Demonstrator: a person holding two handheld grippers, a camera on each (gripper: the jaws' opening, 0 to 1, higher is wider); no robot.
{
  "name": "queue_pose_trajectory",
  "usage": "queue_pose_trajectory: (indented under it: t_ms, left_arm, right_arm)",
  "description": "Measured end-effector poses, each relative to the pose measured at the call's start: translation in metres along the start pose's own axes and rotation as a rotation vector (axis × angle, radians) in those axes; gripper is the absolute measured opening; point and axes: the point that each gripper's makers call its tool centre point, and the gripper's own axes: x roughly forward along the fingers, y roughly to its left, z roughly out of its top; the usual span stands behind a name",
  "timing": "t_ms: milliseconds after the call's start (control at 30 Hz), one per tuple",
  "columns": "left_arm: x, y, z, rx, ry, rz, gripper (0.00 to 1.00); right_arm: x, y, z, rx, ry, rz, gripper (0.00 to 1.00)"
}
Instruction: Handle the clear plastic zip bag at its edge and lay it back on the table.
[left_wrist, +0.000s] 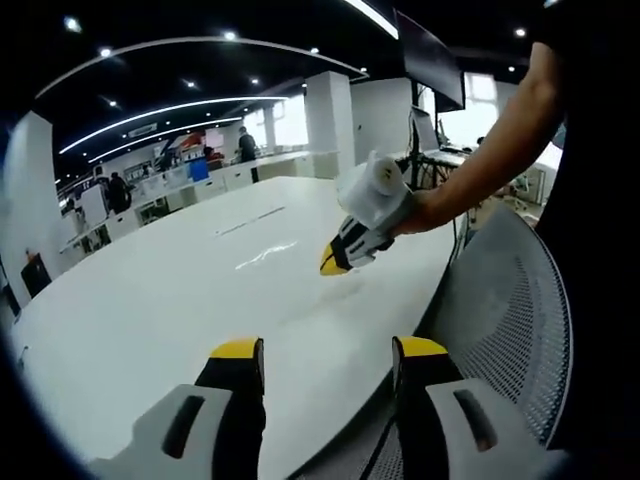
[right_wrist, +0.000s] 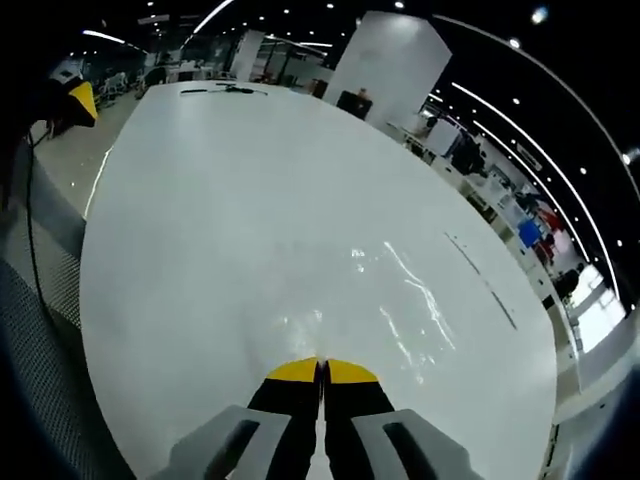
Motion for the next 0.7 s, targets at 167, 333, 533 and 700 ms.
queue_pose_trajectory:
  t_ms: [167,333,533,700]
  left_arm:
    - [0.001,-0.001,-0.003,0.001,0.007,-0.007,0.49]
    - [0.000,-0.001,-0.008,0.002,0.018,-0.013,0.49]
    - [0.000,0.000,-0.008,0.002,0.014,-0.011,0.49]
    - [0.001,0.001,-0.006,0.008,0.011,-0.008,0.49]
  right_arm:
    - [0.001,0.001,-0.006,-0.021,0.005,0.009,0.00]
    - [-0.001,-0.001,-0.007,-0.050,-0.012,0.010,0.00]
    - [-0.009,-0.004,0.000,-0.049,-0.057,0.011,0.05]
    - [-0.017,-0.008,0.006,0.025,-0.106,0.010,0.11]
